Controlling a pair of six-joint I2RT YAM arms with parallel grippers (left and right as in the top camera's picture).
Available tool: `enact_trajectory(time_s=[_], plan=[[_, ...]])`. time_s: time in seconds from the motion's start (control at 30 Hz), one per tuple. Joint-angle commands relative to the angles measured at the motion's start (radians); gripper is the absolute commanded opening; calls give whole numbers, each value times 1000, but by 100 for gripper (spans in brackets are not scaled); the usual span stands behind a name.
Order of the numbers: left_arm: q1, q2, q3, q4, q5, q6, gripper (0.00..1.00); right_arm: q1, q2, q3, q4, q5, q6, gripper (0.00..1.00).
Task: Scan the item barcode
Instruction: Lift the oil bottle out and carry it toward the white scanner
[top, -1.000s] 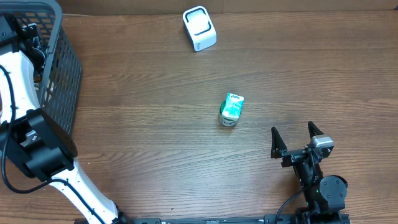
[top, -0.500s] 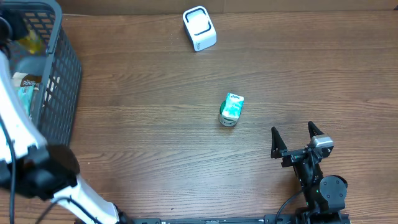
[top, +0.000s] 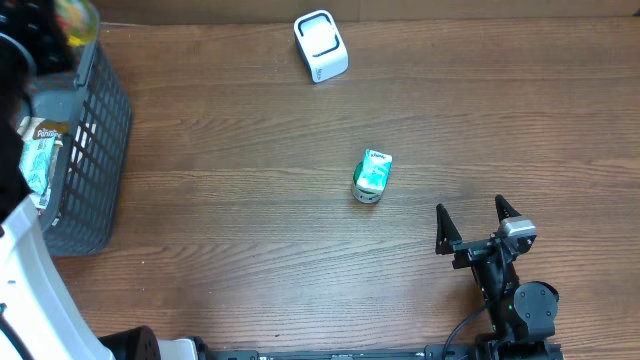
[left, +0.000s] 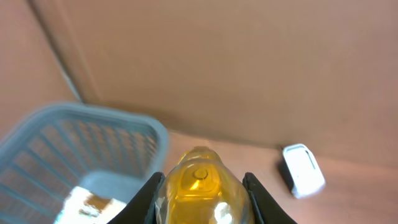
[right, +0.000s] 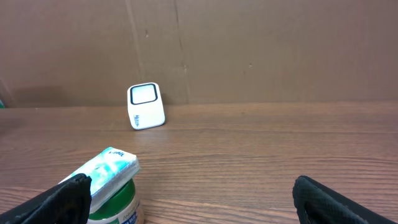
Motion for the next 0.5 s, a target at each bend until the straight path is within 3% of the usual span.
enact_trajectory(time_s=[0.0, 0.23, 0.47], plan=[[-75, 5, 9, -78, 11, -68, 14, -3, -9, -10, 4, 9, 6, 100], [-201, 77, 8, -262, 9, -121, 15, -3, -9, -10, 4, 9, 6, 100], [-334, 195, 8, -325, 6, -124, 15, -3, -9, -10, 4, 9, 6, 100]])
